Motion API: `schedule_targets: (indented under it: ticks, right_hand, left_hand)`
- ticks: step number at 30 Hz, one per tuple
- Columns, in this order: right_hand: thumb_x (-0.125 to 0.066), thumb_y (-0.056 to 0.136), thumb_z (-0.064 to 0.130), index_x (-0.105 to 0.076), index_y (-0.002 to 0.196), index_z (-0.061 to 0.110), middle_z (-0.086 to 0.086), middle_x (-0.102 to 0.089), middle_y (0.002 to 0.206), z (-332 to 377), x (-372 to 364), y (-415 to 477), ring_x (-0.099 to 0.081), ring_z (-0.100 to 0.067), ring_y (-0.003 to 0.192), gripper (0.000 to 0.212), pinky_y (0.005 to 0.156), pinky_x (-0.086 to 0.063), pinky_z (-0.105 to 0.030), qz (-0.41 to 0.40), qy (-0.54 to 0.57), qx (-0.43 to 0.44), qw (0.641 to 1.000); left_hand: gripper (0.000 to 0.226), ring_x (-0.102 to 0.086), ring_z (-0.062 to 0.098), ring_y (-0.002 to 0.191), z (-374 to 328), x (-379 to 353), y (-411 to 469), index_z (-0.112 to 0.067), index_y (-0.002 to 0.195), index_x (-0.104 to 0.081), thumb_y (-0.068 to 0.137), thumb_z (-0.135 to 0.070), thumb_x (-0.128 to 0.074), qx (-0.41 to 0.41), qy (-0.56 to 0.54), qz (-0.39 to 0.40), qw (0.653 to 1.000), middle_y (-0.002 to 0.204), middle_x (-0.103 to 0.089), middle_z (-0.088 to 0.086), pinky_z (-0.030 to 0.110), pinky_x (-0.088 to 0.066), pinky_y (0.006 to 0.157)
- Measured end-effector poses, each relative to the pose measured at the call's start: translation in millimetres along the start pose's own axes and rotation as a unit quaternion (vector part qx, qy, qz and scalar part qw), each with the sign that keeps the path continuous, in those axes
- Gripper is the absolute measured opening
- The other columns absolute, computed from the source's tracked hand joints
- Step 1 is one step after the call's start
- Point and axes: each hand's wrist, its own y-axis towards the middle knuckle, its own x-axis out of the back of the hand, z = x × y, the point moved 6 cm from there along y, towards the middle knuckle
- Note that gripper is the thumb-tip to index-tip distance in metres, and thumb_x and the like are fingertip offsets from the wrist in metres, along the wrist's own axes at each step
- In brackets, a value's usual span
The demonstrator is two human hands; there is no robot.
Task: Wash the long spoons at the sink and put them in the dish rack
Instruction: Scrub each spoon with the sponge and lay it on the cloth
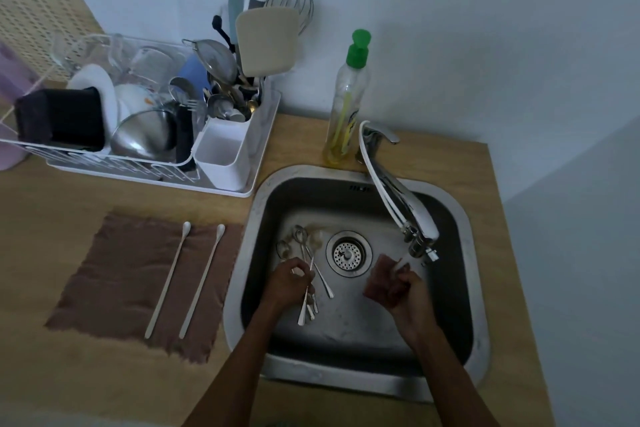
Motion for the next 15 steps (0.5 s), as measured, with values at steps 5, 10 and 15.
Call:
schedule_targets:
  ticks: [5, 10, 15]
  right_hand:
    - [-0.035, 0.101, 0.008, -0.06, 0.117, 0.005, -0.024, -0.063, 0.116, -2.0, -10.2, -1.2, -0.061, -0.03, 0.098, 0.03, 0.109, -0.039, -0.053, 0.023, 0.031, -0.001, 0.999]
    - [-0.033, 0.1, 0.006, -0.055, 0.114, 0.021, -0.019, -0.06, 0.126, -13.9, -24.9, 2.3, -0.056, -0.035, 0.118, 0.03, 0.113, -0.032, -0.064, 0.071, 0.074, -0.018, 0.995]
    - [-0.037, 0.095, 0.01, -0.056, 0.124, 0.015, -0.021, -0.06, 0.135, -19.3, -35.5, 0.5, -0.053, -0.038, 0.129, 0.035, 0.107, -0.043, -0.054, 0.105, 0.105, -0.021, 0.989]
  left_hand:
    - [0.013, -0.057, 0.028, 0.041, -16.0, -22.9, -44.6, -0.013, 0.09, -0.051, 0.099, -0.022, -0.054, -0.076, 0.054, 0.056, 0.994, 0.053, -0.053, 0.004, 0.026, -0.045, 0.04]
    - [0.018, -0.034, 0.009, 0.04, -15.0, -36.6, -58.2, -0.015, 0.084, -0.051, 0.098, -0.026, -0.054, -0.124, 0.1, 0.072, 0.985, 0.049, -0.043, -0.005, 0.021, -0.029, 0.04]
    - [0.024, -0.046, 0.003, 0.041, -18.6, -36.8, -58.8, -0.021, 0.072, -0.06, 0.094, -0.03, -0.06, -0.146, 0.174, 0.018, 0.974, 0.048, -0.057, -0.003, 0.022, -0.035, 0.047]
